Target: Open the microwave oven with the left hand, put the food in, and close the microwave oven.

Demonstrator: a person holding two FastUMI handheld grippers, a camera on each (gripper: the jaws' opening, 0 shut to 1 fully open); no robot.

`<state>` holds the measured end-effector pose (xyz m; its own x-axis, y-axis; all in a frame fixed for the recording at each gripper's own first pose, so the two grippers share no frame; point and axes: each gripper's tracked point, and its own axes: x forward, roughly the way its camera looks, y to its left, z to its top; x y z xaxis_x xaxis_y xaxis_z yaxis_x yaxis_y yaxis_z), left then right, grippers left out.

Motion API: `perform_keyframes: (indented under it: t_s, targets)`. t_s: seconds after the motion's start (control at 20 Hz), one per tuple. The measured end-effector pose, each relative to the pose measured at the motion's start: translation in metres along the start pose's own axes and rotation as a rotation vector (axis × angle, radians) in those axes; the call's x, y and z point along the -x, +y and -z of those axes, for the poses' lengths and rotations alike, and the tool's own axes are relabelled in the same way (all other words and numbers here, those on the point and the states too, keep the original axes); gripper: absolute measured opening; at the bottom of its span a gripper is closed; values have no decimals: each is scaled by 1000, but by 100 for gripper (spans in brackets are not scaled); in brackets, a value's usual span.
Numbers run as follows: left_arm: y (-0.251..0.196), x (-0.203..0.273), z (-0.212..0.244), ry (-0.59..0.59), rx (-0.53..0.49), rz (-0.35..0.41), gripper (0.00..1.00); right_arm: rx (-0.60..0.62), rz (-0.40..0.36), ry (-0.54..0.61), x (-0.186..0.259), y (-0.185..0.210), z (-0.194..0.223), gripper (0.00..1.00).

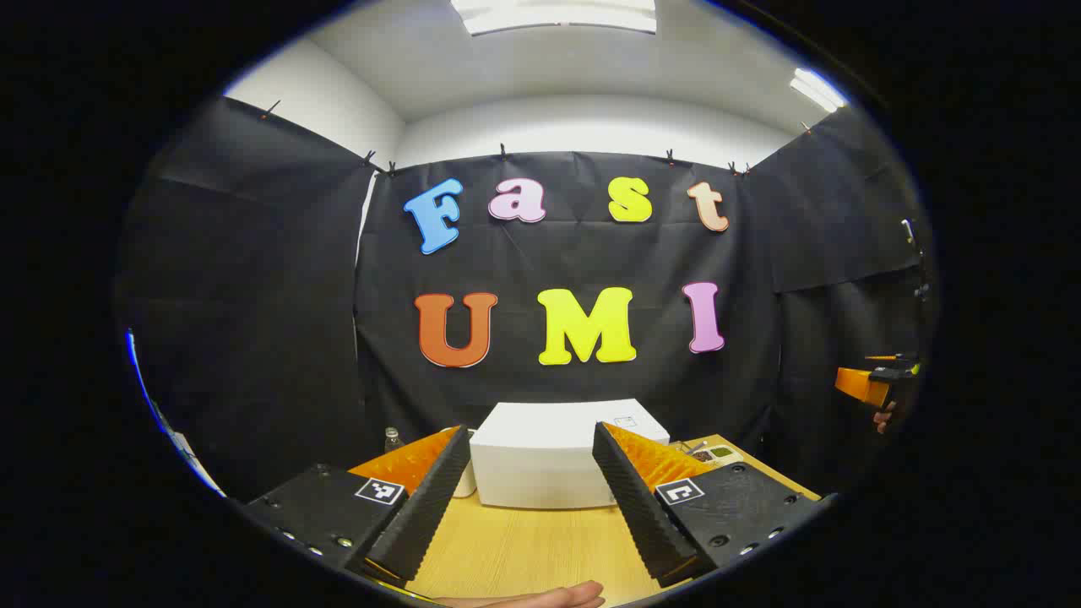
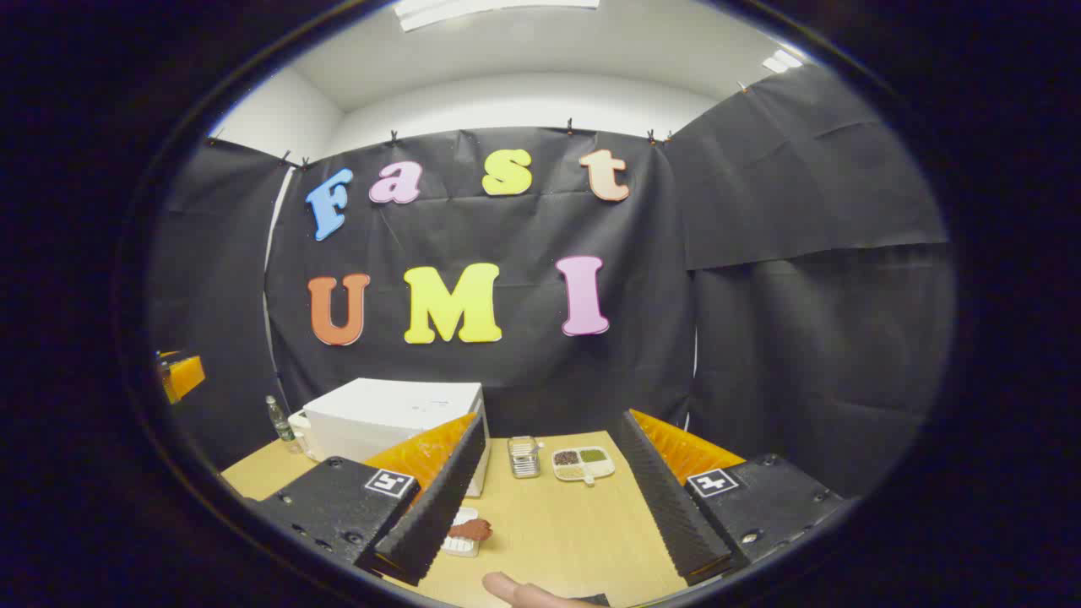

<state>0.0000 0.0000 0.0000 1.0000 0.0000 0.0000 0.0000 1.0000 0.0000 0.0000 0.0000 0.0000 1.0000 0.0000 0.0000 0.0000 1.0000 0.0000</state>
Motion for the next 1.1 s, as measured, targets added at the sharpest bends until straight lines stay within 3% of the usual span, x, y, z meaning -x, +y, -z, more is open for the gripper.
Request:
perform_keyframes:
  t_s: [0.55,0.8,0.85,0.9,0.95,1.0,1.05,1.1]
  targets:
    - [-10,6,-5,-15,-23,-4,92,-21,-35,-31,21,-7,-9,100]
    - [-22,3,1,8,-14,28,93,-22,-41,-36,26,-11,-8,100]
    - [-22,2,1,5,-15,27,92,-20,-42,-38,26,-12,-8,94]
    - [-24,0,2,5,-18,28,92,-20,-44,-39,26,-12,-7,100]
    - [-26,-2,3,4,-19,33,92,-22,-45,-38,26,-13,-7,100]
    - [-31,-6,4,5,-17,48,92,-24,-46,-34,26,-14,-5,94]
    - [-33,-10,6,11,-12,58,92,-27,-48,-33,25,-15,-4,100]
    - [-34,-15,7,11,-6,61,92,-29,-51,-30,25,-15,-2,100]
